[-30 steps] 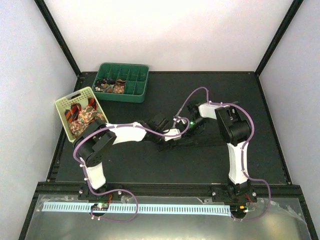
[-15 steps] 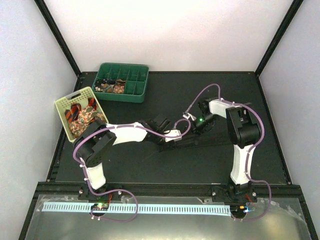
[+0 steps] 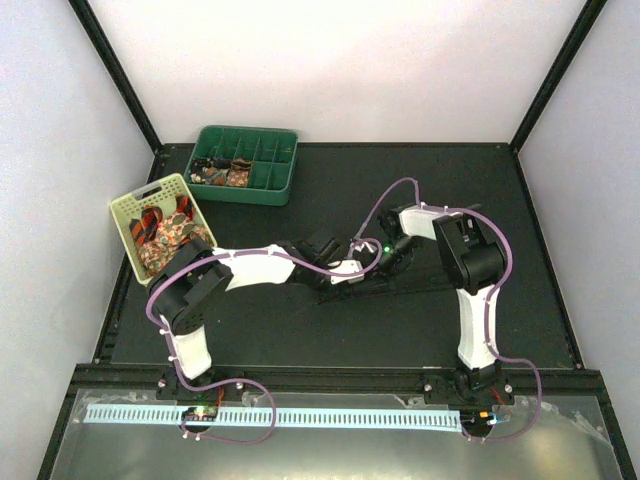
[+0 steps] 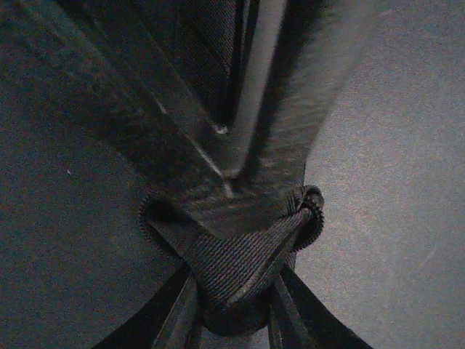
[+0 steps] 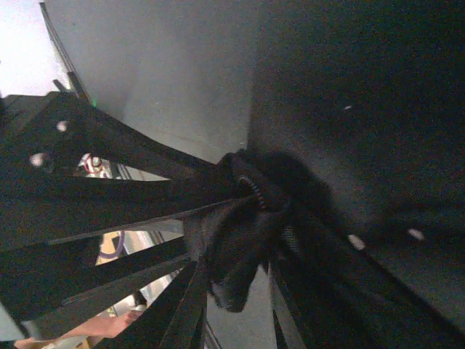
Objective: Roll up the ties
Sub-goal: Roll the tie at the center of the board.
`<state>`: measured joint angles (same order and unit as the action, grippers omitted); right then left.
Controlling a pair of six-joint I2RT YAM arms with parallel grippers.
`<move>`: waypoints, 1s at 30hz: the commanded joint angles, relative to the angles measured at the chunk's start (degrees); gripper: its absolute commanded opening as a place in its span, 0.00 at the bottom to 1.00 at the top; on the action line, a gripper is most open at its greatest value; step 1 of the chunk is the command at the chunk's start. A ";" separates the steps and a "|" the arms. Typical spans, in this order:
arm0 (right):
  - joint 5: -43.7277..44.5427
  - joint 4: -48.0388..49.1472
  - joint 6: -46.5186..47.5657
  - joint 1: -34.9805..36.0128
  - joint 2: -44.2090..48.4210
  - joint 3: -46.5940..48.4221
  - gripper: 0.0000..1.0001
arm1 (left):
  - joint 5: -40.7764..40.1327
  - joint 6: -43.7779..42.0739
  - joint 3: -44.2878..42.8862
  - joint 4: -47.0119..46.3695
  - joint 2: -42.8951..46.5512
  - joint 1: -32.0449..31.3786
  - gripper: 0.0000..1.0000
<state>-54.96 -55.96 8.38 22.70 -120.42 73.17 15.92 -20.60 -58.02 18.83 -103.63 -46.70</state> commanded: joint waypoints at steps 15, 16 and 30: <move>6.27 4.60 -0.19 -0.37 -5.29 -0.16 0.14 | 10.13 4.00 8.30 -12.52 6.18 4.75 0.52; 6.75 4.48 0.00 -0.42 -5.46 -0.13 0.13 | 11.92 4.74 10.69 -16.06 7.57 5.72 0.54; 9.92 4.47 0.63 -0.64 -5.26 -1.54 0.11 | 18.20 3.63 19.33 -32.61 5.46 7.10 0.57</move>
<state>-53.98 -54.72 8.25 21.71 -123.70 73.23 30.94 -16.10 -38.76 -7.38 -96.92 -39.44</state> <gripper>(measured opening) 0.112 0.575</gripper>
